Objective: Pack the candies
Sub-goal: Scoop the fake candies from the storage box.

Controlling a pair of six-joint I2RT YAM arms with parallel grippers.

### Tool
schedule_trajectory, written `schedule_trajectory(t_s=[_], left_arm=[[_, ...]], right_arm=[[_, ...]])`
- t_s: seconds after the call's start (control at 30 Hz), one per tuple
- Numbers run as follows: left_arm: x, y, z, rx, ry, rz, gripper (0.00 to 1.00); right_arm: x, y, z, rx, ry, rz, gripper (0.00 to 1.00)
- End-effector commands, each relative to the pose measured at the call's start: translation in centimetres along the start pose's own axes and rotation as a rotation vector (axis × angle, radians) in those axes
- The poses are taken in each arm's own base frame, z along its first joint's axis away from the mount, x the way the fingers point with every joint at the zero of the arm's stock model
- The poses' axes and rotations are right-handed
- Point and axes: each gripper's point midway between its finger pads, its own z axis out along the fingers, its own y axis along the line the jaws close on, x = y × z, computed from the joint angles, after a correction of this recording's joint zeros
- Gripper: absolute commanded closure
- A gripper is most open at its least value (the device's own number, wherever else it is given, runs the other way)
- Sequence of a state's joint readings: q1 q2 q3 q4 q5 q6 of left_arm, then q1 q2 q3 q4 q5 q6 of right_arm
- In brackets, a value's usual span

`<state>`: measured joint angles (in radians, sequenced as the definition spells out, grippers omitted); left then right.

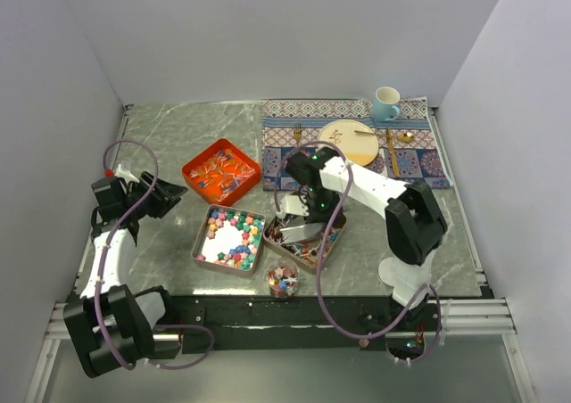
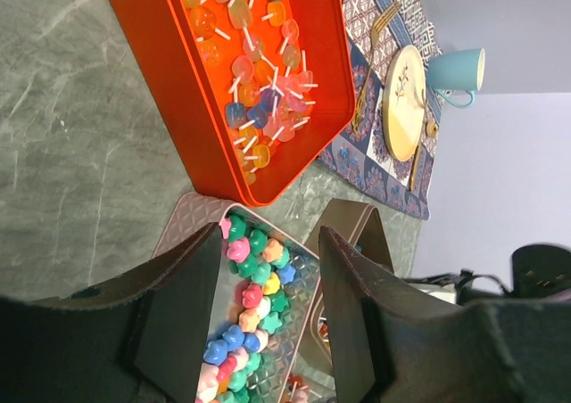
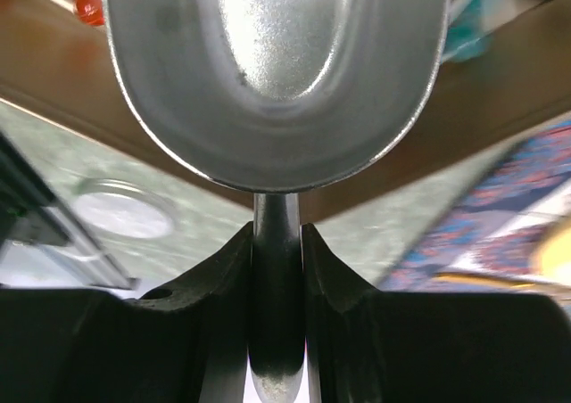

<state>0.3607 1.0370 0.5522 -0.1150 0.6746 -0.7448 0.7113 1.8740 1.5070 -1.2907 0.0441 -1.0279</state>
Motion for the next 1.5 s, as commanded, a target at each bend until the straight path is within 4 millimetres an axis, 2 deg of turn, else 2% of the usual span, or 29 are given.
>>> schedule_trajectory(t_s=[0.0, 0.03, 0.3, 0.43, 0.6, 0.83, 1.07, 1.1, 1.27, 1.47], left_arm=[[-2.2, -2.0, -0.2, 0.039, -0.05, 0.051, 0.47], [-2.1, -1.8, -0.1, 0.031, -0.039, 0.048, 0.47], [-2.7, -1.6, -0.1, 0.001, -0.039, 0.072, 0.47], [-3.0, -1.6, 0.0, -0.009, -0.038, 0.094, 0.47], [-3.6, -1.5, -0.2, -0.021, -0.047, 0.099, 0.47], [-5.0, -2.0, -0.5, -0.017, -0.059, 0.156, 0.47], [-5.9, -2.2, -0.7, 0.012, -0.053, 0.199, 0.48], [-6.0, -2.4, -0.7, 0.021, -0.052, 0.205, 0.48], [-6.6, -3.5, -1.2, 0.079, -0.031, 0.248, 0.48], [-7.2, -3.2, -1.3, 0.068, -0.026, 0.285, 0.48]], right_arm=[[-0.6, -0.4, -0.8, 0.182, -0.088, 0.077, 1.0], [-1.0, -0.6, 0.1, 0.209, -0.096, 0.066, 1.0], [-3.4, -1.8, 1.4, 0.328, -0.171, 0.104, 1.0], [-5.0, -2.7, 0.7, 0.352, -0.246, 0.149, 1.0], [-5.9, -1.8, 1.5, 0.292, -0.301, 0.163, 1.0], [-6.3, -1.3, 1.5, 0.278, -0.427, 0.178, 1.0], [-6.6, -0.5, -0.2, 0.282, -0.589, 0.158, 1.0], [-6.4, -0.6, -0.7, 0.29, -0.616, 0.162, 1.0], [-6.2, -0.7, -0.8, 0.29, -0.673, 0.168, 1.0], [-5.4, -0.6, -1.5, 0.318, -0.742, 0.179, 1.0]])
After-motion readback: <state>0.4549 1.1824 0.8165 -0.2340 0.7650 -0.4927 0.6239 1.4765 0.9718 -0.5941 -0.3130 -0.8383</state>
